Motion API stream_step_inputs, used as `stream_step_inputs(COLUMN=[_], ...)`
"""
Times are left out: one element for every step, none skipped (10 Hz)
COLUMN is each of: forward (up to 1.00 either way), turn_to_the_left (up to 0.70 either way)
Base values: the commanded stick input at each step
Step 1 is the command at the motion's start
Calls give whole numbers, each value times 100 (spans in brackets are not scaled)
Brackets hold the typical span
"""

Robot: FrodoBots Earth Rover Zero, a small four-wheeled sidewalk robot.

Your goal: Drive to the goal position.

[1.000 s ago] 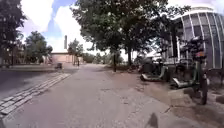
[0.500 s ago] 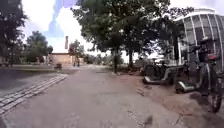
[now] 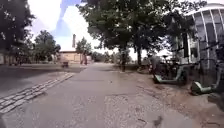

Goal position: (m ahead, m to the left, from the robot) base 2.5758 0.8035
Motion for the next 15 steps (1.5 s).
stream_step_inputs(forward=[85,85,85,85,85,85,85,85,85,85,85,85,85,85,85], turn_to_the_left=[1,1,1,1,1,1,1,1,1,1,1,1,1,1,1])
